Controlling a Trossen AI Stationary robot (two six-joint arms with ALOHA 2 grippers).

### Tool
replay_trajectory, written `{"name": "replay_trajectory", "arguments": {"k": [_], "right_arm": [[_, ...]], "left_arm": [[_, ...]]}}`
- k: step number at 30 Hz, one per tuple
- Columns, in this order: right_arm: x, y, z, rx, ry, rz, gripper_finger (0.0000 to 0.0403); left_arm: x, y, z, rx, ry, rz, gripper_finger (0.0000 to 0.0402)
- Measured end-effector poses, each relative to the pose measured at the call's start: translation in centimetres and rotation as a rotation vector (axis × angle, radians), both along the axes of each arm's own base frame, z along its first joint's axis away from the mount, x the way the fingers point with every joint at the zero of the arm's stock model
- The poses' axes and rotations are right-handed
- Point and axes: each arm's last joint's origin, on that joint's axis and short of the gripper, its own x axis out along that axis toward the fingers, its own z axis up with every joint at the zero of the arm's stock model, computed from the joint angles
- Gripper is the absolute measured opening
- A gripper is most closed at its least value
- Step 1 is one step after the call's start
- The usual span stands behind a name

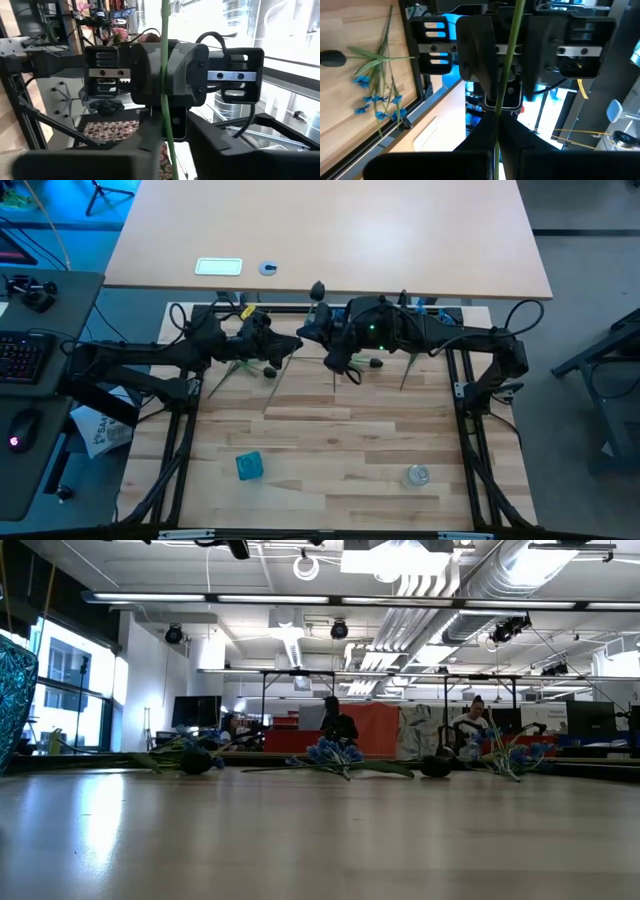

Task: Sort flowers into vase by color
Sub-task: Put the right black flower into the blue vase

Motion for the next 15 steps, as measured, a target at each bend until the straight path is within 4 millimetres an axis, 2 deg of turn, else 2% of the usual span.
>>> {"name": "replay_trajectory", "arguments": {"k": [3, 8, 15], "right_arm": [[0.0, 0.0, 0.1, 0.011, -0.008, 0.000, 0.0000], [0.0, 0.0, 0.0, 0.011, -0.007, -0.006, 0.0020], [-0.2, -0.1, 1.0, 0.055, -0.095, -0.044, 0.0098]], "left_arm": [[0.0, 0.2, -0.1, -0.001, 0.009, 0.004, 0.0009], [0.0, 0.6, -0.3, 0.008, 0.033, 0.015, 0.0004], [-0.7, 2.1, -0.1, 0.092, 0.044, 0.066, 0.0001]]}}
